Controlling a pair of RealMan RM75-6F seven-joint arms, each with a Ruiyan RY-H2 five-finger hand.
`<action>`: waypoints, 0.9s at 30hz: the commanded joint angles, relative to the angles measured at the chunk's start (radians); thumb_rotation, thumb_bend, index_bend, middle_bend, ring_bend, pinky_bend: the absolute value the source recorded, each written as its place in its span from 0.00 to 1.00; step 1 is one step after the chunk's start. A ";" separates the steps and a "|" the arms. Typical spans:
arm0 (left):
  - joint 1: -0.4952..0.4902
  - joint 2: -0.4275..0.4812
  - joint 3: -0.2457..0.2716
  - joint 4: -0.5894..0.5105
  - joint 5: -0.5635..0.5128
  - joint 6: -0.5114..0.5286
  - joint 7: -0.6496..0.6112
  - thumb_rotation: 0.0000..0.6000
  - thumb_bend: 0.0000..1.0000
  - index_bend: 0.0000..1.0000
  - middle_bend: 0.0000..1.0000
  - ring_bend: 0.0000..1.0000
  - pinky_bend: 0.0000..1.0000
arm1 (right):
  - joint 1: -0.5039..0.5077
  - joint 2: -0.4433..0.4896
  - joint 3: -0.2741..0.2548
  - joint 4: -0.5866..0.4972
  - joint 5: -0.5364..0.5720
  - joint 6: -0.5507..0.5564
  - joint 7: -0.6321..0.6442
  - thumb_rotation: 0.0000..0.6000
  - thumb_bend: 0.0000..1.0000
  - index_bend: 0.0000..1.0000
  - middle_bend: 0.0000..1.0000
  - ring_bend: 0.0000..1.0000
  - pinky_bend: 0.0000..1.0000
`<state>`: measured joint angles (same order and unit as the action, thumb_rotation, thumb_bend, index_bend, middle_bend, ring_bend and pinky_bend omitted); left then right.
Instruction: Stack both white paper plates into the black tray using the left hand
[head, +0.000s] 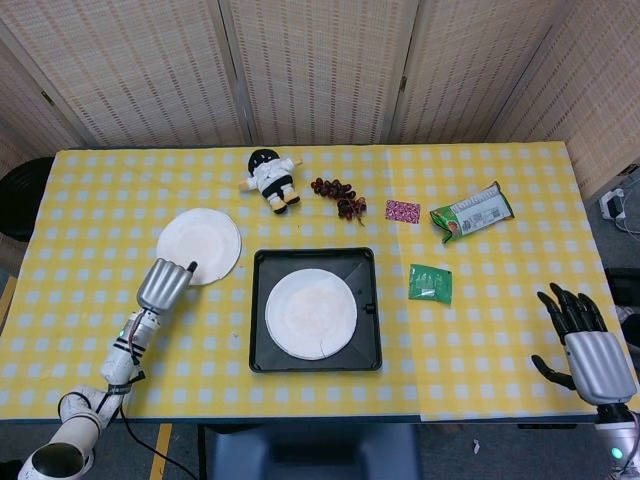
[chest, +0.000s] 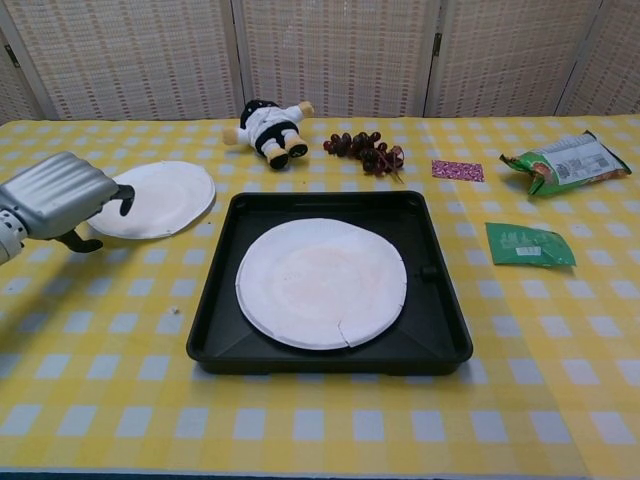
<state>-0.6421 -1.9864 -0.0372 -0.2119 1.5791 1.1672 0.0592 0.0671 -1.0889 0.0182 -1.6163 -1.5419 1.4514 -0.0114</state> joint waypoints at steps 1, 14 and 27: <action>-0.004 -0.009 -0.001 0.013 -0.008 -0.013 -0.010 1.00 0.24 0.48 1.00 1.00 1.00 | -0.001 0.000 0.002 0.000 0.003 0.001 -0.001 1.00 0.29 0.00 0.00 0.00 0.00; -0.023 -0.037 -0.014 0.052 -0.042 -0.070 -0.017 1.00 0.24 0.50 1.00 1.00 1.00 | 0.003 0.000 0.010 0.004 0.023 -0.008 0.000 1.00 0.29 0.00 0.00 0.00 0.00; -0.040 -0.064 -0.013 0.076 -0.058 -0.109 -0.024 1.00 0.32 0.53 1.00 1.00 1.00 | 0.009 -0.002 0.021 0.011 0.049 -0.021 -0.002 1.00 0.29 0.00 0.00 0.00 0.00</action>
<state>-0.6798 -2.0479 -0.0502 -0.1377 1.5222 1.0618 0.0362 0.0759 -1.0907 0.0390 -1.6055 -1.4928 1.4303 -0.0137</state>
